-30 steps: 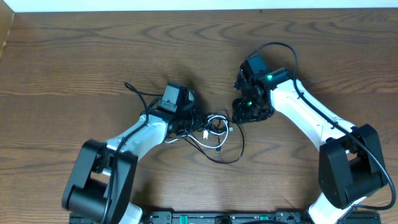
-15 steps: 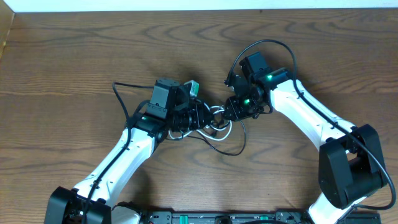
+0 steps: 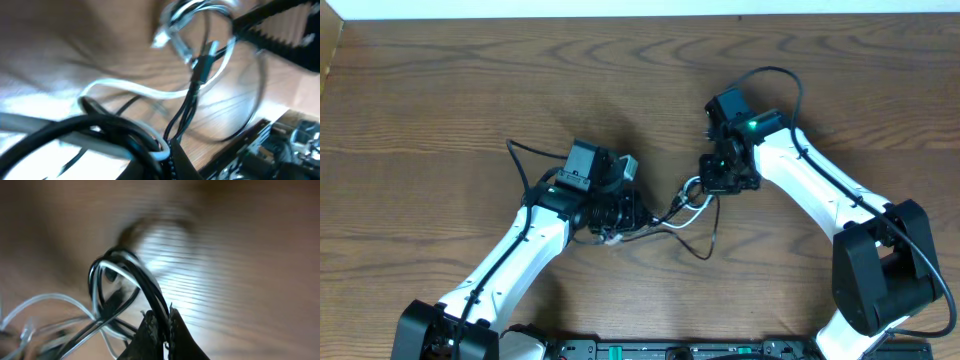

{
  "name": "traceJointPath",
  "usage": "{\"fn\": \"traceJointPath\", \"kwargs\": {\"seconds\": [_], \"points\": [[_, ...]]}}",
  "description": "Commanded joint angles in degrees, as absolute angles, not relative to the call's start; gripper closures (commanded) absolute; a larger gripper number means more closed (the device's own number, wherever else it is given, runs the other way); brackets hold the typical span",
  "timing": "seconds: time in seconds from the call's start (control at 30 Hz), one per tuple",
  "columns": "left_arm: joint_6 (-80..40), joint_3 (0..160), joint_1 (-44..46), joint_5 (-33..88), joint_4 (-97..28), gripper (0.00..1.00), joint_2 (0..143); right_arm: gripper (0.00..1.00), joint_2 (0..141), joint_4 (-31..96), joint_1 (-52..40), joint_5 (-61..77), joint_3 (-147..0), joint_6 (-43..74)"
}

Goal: Untangle cables

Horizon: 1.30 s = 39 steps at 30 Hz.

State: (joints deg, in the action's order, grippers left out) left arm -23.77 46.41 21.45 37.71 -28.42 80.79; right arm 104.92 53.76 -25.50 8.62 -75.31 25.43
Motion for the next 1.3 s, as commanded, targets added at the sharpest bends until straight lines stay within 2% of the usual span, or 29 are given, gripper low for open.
{"fn": "traceJointPath", "kwargs": {"seconds": [0.0,0.23,0.43,0.6,0.77,0.87,0.97,1.0,1.1,1.13,1.2,1.27], "points": [[-19.3,46.9,21.6,33.8,-32.2,0.93,80.5,0.99,104.6,54.7,-24.2,-4.4,-75.7,36.4],[-17.4,46.9,20.5,23.8,-38.8,0.93,80.3,0.99,104.6,55.7,-21.7,-4.2,-75.7,38.8],[-16.1,47.0,12.8,22.5,-39.3,0.93,77.5,0.99,104.6,57.2,-19.3,-3.6,-75.7,38.7],[-16.6,47.5,3.9,25.8,-37.1,0.92,72.5,0.99,104.5,56.4,-19.4,2.8,-75.7,29.6],[-27.3,47.5,-3.8,29.5,-29.3,0.93,68.3,0.99,104.5,56.3,-20.4,7.3,-75.7,24.2],[-32.4,47.5,-5.7,34.4,-24.1,0.92,67.7,0.99,104.5,56.2,-21.3,12.4,-75.7,18.3],[-33.4,47.5,-5.4,36.9,-21.3,0.92,67.9,0.99,104.6,56.4,-22.5,21.4,-75.6,7.3],[-33.3,47.5,-5.0,36.9,-21.3,0.83,68.1,0.99,104.6,56.8,-22.9,23.8,-75.6,4.4],[-33.3,47.3,-3.4,36.9,-22.2,0.35,68.9,0.99,104.5,58.9,-24.2,28.3,-75.6,-1.9],[-32.9,47.3,-2.5,36.9,-22.9,0.27,69.1,0.99,104.6,59.4,-24.7,28.0,-75.6,-2.3],[-31.4,47.3,-0.7,36.9,-24.4,0.20,69.8,0.99,104.5,59.7,-25.5,27.2,-75.6,-2.4],[-30.7,47.3,1.5,36.9,-25.7,0.20,70.5,0.99,104.6,59.6,-25.9,27.2,-75.6,-2.4]]}}
